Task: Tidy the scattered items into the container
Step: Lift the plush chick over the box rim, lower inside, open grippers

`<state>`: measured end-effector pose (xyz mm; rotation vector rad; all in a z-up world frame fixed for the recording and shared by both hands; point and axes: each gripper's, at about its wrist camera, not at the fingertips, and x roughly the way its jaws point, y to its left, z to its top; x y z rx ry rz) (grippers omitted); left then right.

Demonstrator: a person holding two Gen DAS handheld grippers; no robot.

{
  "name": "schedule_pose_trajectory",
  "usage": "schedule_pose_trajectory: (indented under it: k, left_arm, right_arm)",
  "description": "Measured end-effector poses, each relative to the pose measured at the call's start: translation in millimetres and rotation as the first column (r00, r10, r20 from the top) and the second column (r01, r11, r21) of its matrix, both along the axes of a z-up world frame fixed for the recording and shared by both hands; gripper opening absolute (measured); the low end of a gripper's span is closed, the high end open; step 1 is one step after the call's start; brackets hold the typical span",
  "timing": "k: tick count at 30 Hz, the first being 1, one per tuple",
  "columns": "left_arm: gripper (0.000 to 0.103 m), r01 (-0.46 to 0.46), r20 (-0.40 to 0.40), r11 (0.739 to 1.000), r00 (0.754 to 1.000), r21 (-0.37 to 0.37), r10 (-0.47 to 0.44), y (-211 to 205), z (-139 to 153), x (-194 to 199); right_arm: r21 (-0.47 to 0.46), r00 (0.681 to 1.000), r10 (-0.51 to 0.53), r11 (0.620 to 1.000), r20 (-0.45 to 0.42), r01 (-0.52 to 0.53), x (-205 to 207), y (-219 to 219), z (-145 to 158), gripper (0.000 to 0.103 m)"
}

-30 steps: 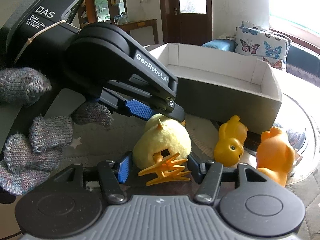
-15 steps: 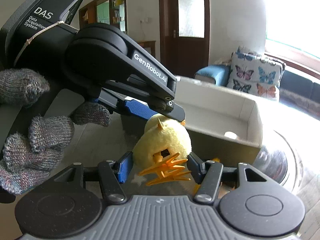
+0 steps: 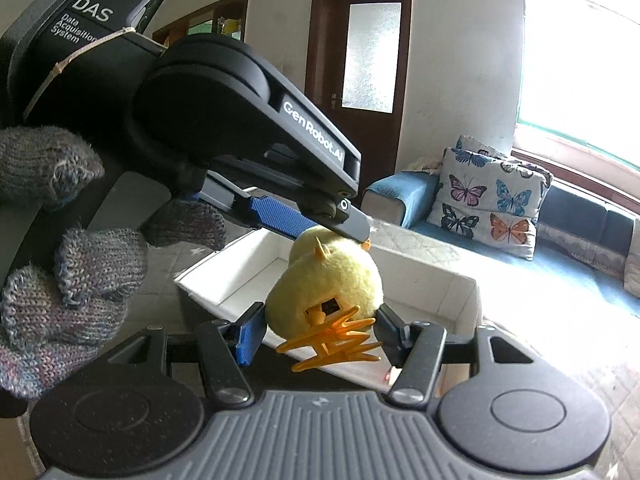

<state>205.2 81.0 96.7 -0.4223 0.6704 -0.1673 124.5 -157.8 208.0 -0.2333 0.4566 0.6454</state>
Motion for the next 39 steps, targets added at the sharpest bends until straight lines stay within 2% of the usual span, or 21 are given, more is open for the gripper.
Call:
schedule_pose_trajectory:
  k: [7, 16, 29, 39]
  left_arm:
    - [0.033, -0.004, 0.002, 1.000, 1.000, -0.011, 0.004, 2.5, -5.9, 37.3]
    - [0.033, -0.012, -0.079, 0.998, 0.997, -0.054, 0.007, 12.5, -37.9, 71.7]
    - [0.033, -0.023, -0.160, 0.997, 0.987, -0.076, 0.010, 15.1, -66.0, 84.4]
    - [0.033, -0.034, -0.200, 0.997, 0.980, -0.065, 0.021, 16.5, -76.2, 84.4]
  right_arm:
    - [-0.029, 1.000, -0.010, 1.000, -0.014, 0.010, 26.9, 10.2, -9.1, 0.059]
    - [-0.062, 0.997, -0.006, 0.998, -0.081, 0.001, 55.8, 18.4, -30.0, 0.059]
    - [-0.074, 0.986, -0.001, 0.997, -0.169, -0.011, 71.5, 16.0, -48.2, 0.060]
    - [-0.060, 0.984, -0.003, 0.998, -0.175, -0.008, 77.0, 10.3, -45.6, 0.060]
